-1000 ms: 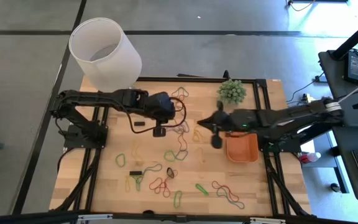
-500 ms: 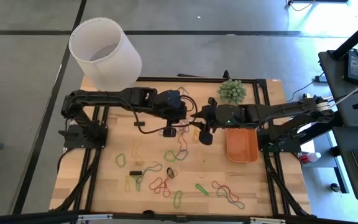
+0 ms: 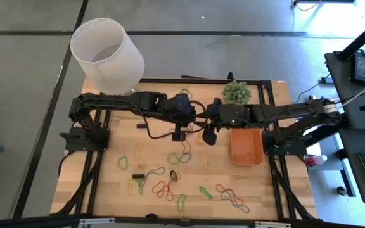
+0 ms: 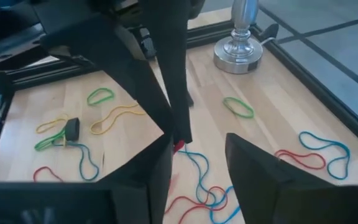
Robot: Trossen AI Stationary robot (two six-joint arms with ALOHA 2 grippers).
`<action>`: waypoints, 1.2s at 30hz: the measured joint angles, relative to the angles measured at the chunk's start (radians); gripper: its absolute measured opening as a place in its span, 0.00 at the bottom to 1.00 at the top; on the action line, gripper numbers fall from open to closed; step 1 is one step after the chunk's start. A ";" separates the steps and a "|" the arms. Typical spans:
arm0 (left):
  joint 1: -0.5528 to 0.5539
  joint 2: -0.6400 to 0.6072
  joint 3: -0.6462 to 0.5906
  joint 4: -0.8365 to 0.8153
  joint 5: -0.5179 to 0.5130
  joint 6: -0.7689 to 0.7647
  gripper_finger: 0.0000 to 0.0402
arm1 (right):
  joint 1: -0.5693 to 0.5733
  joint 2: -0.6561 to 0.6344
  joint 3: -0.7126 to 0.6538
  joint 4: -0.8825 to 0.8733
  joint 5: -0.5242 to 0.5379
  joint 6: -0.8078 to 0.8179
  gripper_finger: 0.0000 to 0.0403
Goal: Pick and place rubber bands into bin
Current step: Put the red rubber band into the orange bin
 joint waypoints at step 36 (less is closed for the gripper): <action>-0.003 -0.010 0.003 0.045 -0.130 0.014 0.19 | -0.034 0.003 -0.001 -0.011 -0.059 -0.027 0.01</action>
